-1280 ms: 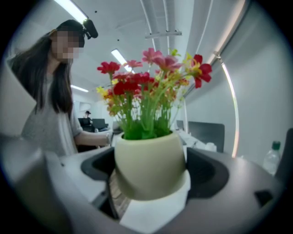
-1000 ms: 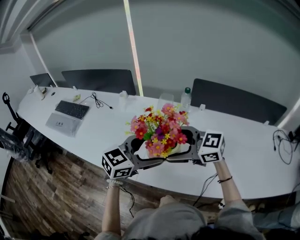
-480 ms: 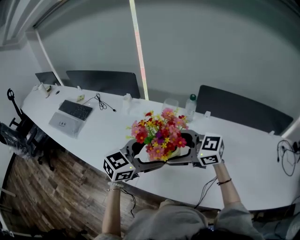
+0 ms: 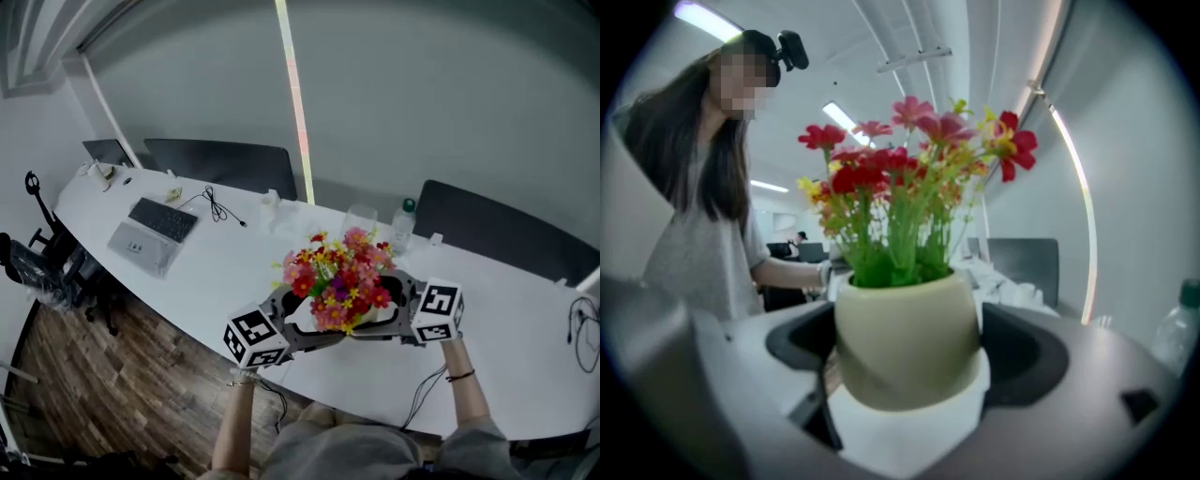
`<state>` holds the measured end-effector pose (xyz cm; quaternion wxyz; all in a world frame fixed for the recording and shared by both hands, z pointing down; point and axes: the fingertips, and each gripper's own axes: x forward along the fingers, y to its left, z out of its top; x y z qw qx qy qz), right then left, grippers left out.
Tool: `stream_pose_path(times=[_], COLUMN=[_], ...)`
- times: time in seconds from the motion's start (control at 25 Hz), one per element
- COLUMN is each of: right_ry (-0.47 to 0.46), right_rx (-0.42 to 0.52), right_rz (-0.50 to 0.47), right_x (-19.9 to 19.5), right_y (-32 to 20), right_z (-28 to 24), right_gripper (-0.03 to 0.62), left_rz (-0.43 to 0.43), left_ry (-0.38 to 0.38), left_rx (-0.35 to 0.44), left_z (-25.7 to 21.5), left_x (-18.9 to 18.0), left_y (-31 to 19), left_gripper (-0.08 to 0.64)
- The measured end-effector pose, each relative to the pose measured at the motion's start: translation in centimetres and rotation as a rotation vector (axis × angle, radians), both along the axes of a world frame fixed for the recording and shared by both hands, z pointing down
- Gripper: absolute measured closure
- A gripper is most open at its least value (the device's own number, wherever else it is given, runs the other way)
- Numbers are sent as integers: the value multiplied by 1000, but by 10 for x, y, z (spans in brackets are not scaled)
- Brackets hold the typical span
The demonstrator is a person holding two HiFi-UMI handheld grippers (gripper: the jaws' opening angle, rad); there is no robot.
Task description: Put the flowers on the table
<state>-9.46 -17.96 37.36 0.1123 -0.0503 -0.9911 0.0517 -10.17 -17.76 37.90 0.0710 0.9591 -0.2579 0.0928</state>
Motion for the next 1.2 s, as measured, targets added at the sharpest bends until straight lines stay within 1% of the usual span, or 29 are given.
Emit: stream_pose_path(times=[0.16, 0.4, 0.6, 0.92, 1.2], right_ry=[-8, 22, 43, 49, 75], right_rx=[-30, -35, -42, -60, -62], right_rz=[28, 37, 37, 40, 60], right_x=[-2, -2, -5, -7, -5], right_y=[-14, -32, -44, -65, -74], right_z=[6, 26, 44, 73, 103], right_gripper=[130, 130, 130, 130, 131], left_rz=[22, 39, 43, 42, 53], left_ry=[-2, -21, -34, -57, -118], left_rx=[-31, -66, -89, -121, -144], left_z=[7, 26, 45, 74, 103], left_x=[-2, -2, -4, -5, -4], left_y=[-13, -30, -43, -65, -73], left_gripper=[112, 112, 112, 112, 114])
